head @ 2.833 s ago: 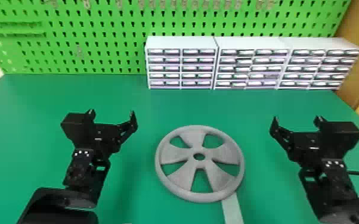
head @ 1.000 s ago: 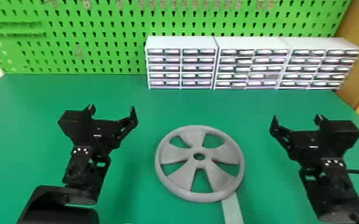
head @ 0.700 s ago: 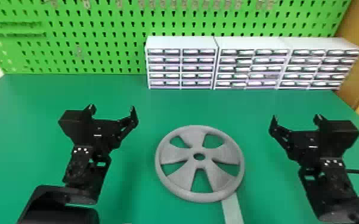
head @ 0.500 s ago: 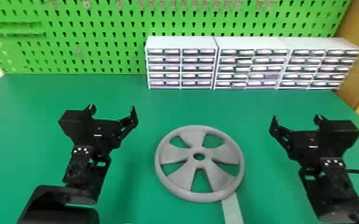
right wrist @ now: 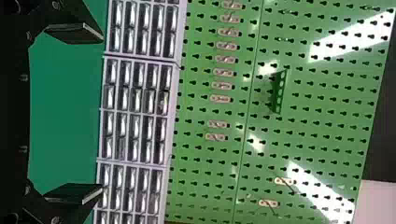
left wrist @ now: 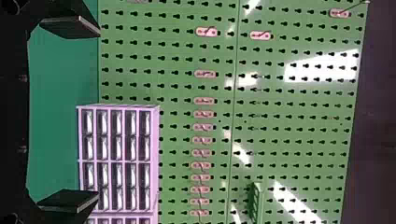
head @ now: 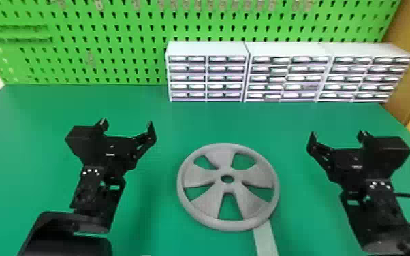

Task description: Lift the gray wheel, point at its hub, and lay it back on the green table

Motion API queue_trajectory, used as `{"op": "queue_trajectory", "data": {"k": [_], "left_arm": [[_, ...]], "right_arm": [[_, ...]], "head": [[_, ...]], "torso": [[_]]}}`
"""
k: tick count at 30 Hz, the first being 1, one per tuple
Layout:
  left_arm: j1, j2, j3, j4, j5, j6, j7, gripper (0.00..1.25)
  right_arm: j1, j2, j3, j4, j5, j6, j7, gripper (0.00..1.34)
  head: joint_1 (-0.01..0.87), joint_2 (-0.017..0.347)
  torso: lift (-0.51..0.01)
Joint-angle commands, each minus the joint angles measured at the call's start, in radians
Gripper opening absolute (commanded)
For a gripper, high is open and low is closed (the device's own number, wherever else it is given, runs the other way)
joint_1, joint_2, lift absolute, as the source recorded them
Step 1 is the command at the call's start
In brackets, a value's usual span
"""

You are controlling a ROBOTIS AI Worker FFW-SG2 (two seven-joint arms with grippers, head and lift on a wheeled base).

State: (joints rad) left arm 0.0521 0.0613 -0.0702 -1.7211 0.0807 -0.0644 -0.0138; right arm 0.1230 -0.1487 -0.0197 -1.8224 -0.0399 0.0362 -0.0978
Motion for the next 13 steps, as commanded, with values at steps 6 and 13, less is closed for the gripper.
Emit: {"op": "queue_trajectory", "data": {"k": [6, 13], "left_arm": [[0.000, 0.000, 0.000, -0.002, 0.002, 0.000, 0.000, 1.18], [0.000, 0.000, 0.003, -0.002, 0.004, 0.000, 0.000, 1.18]], "right_arm": [[0.003, 0.001, 0.000, 0.000, 0.000, -0.009, 0.001, 1.17], [-0.006, 0.001, 0.004, 0.000, 0.002, -0.013, 0.001, 1.17]], "head": [[0.692, 0.048], [0.692, 0.048]], "torso": [[-0.093], [-0.093]]}}
